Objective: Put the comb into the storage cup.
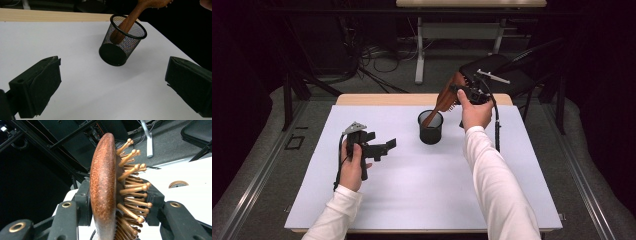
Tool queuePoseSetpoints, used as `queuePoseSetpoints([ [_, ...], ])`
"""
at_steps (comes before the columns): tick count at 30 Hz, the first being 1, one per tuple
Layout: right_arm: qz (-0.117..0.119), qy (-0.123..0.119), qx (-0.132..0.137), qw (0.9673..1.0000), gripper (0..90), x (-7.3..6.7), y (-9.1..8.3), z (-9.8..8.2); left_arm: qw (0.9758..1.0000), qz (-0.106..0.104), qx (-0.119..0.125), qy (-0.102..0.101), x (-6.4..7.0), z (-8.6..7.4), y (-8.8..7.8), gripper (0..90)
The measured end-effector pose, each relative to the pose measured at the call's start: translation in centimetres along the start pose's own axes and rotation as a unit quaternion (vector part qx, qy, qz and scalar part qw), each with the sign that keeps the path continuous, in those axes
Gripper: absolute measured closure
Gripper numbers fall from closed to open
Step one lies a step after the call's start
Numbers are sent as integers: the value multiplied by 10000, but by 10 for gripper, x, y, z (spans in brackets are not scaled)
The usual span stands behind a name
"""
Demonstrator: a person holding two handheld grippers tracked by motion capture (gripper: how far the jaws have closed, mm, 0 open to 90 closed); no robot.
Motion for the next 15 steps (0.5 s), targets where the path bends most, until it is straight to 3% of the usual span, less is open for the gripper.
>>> queuePoseSetpoints([
  [15,-56,-148,-92,9998,505,2,6,-9,10000,2,-2,-9,0,0,0,3],
])
Point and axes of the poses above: each handheld gripper's, and its own axes: y roughly forward along the jaws, z roughly out of its top, x roughly to its right, the point moved 5 cm from there along y, roughly forward along the jaws, and after that the axes turned 4 degrees about -y, right-handed, at the moved point
